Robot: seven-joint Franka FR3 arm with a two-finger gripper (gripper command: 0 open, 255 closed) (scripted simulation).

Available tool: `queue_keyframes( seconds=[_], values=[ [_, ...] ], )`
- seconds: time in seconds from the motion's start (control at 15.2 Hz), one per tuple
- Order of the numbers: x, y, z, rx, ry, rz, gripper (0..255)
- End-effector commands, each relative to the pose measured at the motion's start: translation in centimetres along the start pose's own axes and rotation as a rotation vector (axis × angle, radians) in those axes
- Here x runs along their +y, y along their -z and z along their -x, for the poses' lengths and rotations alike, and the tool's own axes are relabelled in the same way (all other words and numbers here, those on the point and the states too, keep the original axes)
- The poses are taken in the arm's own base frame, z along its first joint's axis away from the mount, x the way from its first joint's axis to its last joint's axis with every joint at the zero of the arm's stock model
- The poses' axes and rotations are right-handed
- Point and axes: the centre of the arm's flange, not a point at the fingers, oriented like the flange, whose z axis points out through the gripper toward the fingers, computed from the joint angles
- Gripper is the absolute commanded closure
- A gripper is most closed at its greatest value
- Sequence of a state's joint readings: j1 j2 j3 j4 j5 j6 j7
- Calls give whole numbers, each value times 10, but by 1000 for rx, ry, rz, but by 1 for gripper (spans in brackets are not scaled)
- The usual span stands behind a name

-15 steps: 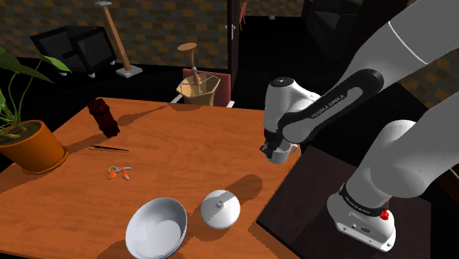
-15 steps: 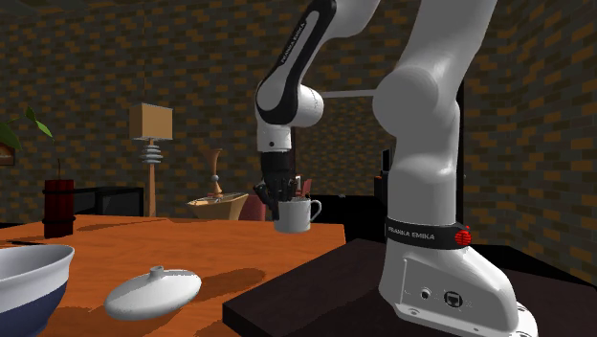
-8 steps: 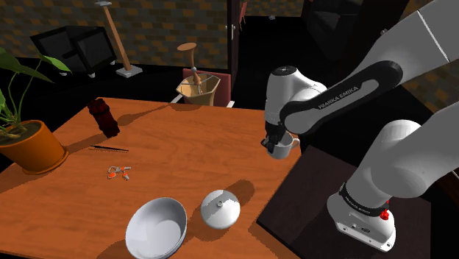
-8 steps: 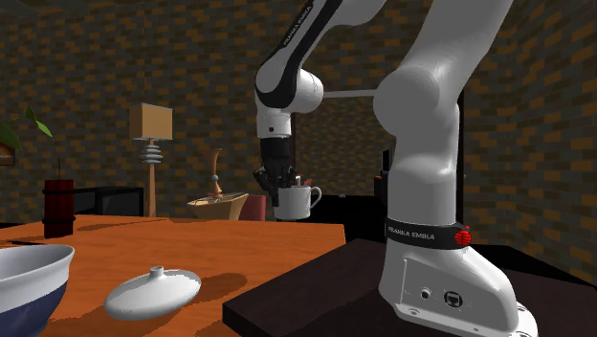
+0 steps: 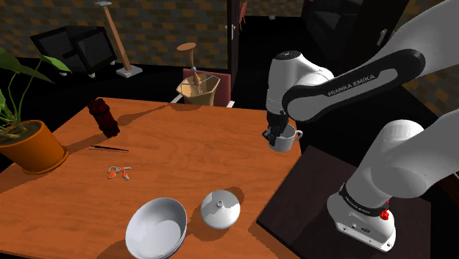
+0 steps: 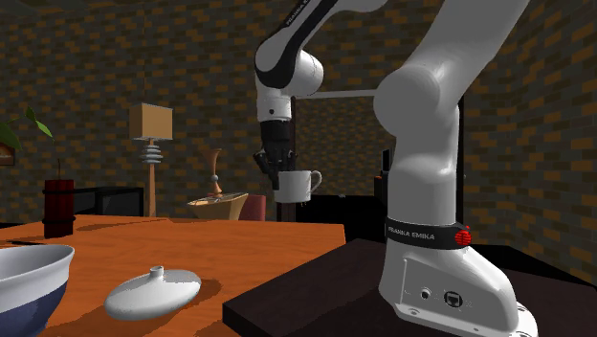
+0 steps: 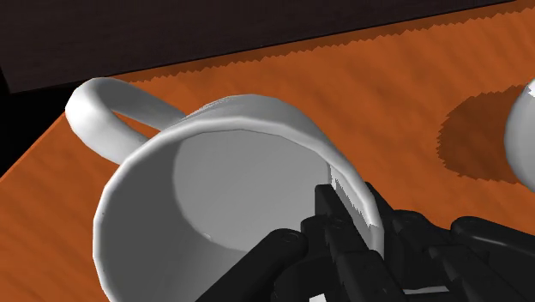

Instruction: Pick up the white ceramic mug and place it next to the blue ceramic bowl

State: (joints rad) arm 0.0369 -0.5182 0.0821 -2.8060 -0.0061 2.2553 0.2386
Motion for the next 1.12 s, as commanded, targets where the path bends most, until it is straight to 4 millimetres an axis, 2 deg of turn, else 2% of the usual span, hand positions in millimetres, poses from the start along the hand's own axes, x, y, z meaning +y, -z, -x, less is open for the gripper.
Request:
queue_keyframes(
  seconds=[0.0,0.13,1.06],
  values=[
    [0,10,0,-1,0,0,255],
    [1,17,1,-1,0,0,255],
    [-172,25,65,-1,0,0,255]
  ],
)
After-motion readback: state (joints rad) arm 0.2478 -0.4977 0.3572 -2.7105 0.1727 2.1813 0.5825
